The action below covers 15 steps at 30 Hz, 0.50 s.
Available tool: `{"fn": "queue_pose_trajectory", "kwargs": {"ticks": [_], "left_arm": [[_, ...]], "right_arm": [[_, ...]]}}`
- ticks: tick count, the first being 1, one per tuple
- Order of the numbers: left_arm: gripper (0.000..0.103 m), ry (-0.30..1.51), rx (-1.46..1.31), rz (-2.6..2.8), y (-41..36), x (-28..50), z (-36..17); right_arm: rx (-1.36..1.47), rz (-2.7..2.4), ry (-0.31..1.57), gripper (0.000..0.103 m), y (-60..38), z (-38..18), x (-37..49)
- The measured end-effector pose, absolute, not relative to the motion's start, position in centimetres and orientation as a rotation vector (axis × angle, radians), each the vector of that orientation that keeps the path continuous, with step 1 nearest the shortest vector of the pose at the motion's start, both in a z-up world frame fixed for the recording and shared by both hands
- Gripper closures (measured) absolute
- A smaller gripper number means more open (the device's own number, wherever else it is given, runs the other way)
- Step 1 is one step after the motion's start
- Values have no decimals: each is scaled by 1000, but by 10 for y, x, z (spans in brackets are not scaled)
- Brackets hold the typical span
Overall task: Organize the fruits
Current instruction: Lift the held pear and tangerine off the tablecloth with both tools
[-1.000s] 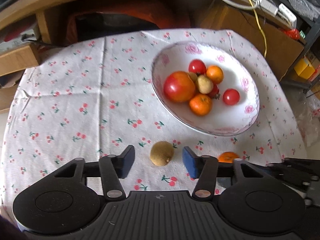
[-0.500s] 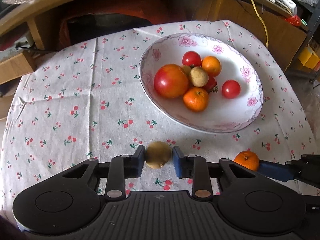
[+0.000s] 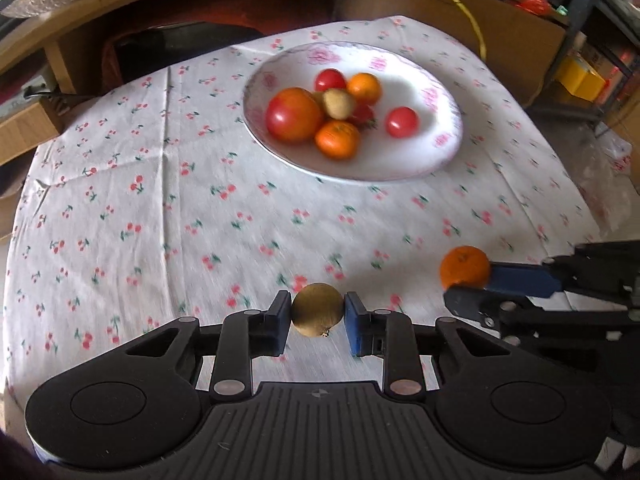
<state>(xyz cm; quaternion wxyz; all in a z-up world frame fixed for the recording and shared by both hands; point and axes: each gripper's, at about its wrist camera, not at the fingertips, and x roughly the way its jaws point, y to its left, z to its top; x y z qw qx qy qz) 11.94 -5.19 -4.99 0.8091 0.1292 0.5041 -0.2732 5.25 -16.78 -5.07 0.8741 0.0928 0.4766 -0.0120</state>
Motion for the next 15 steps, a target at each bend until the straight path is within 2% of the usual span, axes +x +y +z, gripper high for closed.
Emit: {"fn": "queue_pose_trajectory", "kwargs": {"ticks": [10, 15], "left_arm": [[66, 1101, 329, -643, -48, 80, -50], [61, 1114, 357, -640, -54, 79, -59]], "right_arm": [[162, -30, 1049, 74, -167, -57, 13], [139, -31, 1046, 73, -163, -61, 11]]}}
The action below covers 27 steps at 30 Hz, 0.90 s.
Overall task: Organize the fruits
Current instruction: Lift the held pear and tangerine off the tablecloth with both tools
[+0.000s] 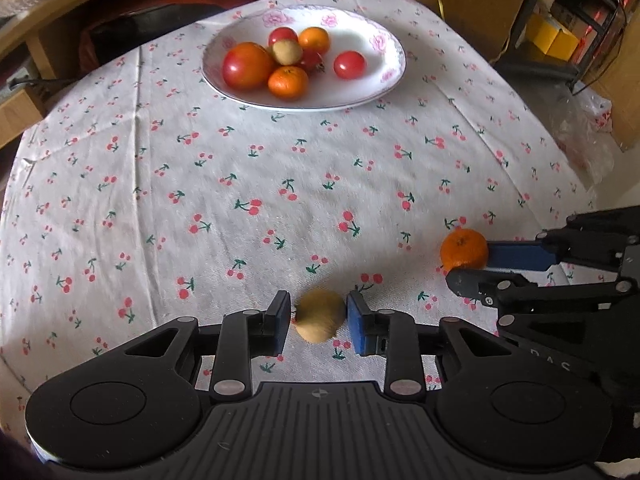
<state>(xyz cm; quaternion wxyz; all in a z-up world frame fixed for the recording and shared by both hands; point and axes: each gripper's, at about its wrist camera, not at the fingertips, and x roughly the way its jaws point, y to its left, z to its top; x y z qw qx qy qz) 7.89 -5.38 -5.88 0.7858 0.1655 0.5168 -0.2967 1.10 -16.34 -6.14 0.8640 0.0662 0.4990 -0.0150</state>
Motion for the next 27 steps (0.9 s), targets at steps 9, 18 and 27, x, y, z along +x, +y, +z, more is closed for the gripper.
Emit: {"fn": "queue_pose_trajectory", "kwargs": {"ticks": [9, 18, 27], "left_arm": [[51, 1100, 390, -656, -57, 75, -60], [43, 1083, 407, -665, -56, 70, -58], [62, 1092, 400, -668, -57, 71, -58]], "right_arm": [[147, -8, 1049, 65, -169, -66, 13], [130, -5, 1052, 63, -169, -65, 14], [94, 6, 1045, 66, -163, -67, 18]]}}
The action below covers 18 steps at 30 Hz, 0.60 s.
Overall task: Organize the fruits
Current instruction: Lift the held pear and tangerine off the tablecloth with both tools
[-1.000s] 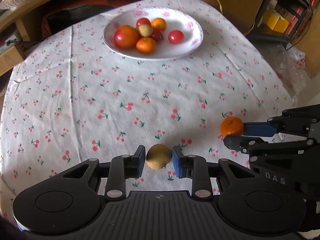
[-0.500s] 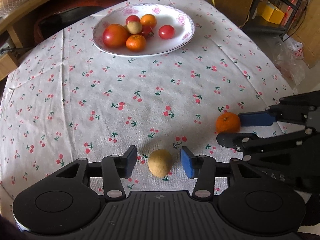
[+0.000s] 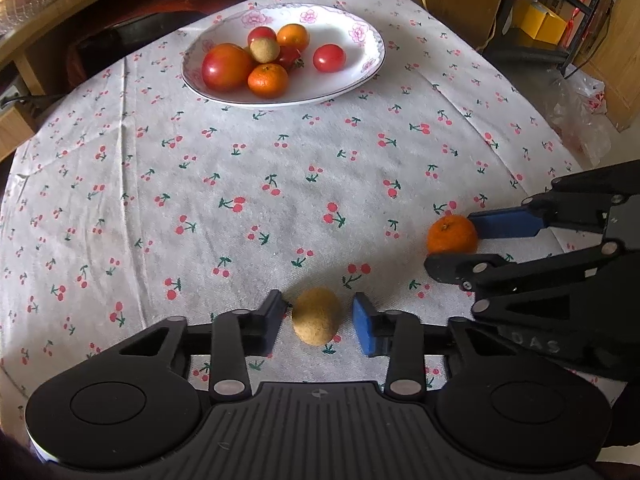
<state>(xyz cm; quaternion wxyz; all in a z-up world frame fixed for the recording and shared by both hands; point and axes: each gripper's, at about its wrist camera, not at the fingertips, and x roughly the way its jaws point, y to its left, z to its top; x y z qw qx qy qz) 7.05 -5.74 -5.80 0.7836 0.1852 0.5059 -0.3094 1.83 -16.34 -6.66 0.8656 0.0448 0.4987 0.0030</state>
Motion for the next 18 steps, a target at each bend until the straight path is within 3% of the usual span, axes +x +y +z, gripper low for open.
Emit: {"fn": "queue_pose_trajectory", "kwargs": {"ticks": [1, 18], "left_arm": [[64, 1091, 398, -669, -58, 71, -58], [66, 1073, 382, -671, -56, 71, -48]], "right_arm": [[91, 12, 1044, 69, -162, -66, 18], [99, 10, 1007, 70, -161, -56, 15]]}}
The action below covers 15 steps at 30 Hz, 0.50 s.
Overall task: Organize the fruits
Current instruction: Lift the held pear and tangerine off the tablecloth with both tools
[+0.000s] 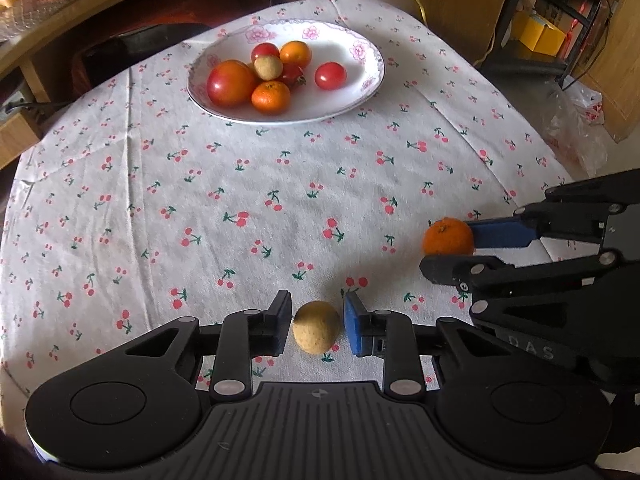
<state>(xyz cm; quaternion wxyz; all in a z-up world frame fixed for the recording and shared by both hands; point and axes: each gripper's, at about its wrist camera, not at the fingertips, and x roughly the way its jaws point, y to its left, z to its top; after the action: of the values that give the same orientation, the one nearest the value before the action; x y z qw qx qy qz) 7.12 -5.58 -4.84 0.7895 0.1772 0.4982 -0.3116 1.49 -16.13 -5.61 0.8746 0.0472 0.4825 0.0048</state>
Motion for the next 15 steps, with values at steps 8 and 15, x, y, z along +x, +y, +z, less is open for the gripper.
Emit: {"fn": "queue_pose_trajectory", "kwargs": {"ticks": [8, 15], "left_arm": [[62, 1093, 394, -663, -56, 72, -56], [70, 1084, 388, -651, -53, 66, -53]], "right_arm": [[104, 5, 1019, 70, -162, -60, 16], [103, 7, 1011, 70, -161, -57, 16]]}}
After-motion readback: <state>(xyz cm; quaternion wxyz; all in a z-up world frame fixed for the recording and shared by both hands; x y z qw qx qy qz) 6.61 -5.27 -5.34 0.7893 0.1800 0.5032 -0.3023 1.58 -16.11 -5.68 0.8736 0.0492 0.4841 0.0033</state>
